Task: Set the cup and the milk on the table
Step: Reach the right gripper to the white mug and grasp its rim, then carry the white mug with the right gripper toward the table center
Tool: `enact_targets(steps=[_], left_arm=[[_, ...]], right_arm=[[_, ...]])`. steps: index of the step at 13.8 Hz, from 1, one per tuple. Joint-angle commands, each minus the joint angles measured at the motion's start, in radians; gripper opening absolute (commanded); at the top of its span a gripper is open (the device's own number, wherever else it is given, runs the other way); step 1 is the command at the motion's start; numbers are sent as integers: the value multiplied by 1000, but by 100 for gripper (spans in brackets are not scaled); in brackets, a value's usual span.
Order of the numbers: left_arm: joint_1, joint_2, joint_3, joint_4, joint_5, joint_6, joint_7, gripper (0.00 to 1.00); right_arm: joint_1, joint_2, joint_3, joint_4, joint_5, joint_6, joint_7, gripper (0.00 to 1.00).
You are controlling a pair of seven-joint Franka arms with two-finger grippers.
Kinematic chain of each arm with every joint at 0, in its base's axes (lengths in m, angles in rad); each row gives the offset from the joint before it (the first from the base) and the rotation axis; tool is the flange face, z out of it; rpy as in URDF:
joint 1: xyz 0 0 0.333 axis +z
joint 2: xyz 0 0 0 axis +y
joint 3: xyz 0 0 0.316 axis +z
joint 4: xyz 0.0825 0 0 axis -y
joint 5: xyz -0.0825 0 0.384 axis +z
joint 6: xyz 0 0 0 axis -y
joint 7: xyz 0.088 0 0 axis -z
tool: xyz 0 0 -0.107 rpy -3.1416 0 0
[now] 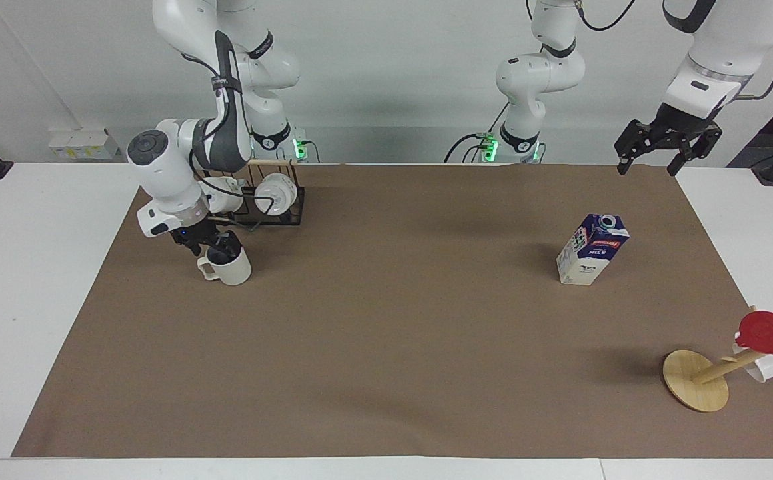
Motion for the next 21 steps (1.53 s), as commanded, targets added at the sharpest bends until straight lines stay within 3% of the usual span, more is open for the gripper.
enact_targets(steps=[1,15,21], left_arm=[[6,2,-5,13,14,-16,-6,100],[8,2,-5,13,14,-16,-6,100],[6,2,-5,13,14,-16,-6,100]], right_arm=[[-13,-11,9,-19,19,16,3,1],[-8,-7,9,2,19,6,-77,0],[-1,-28,9,169,20,-171,-63,0]])
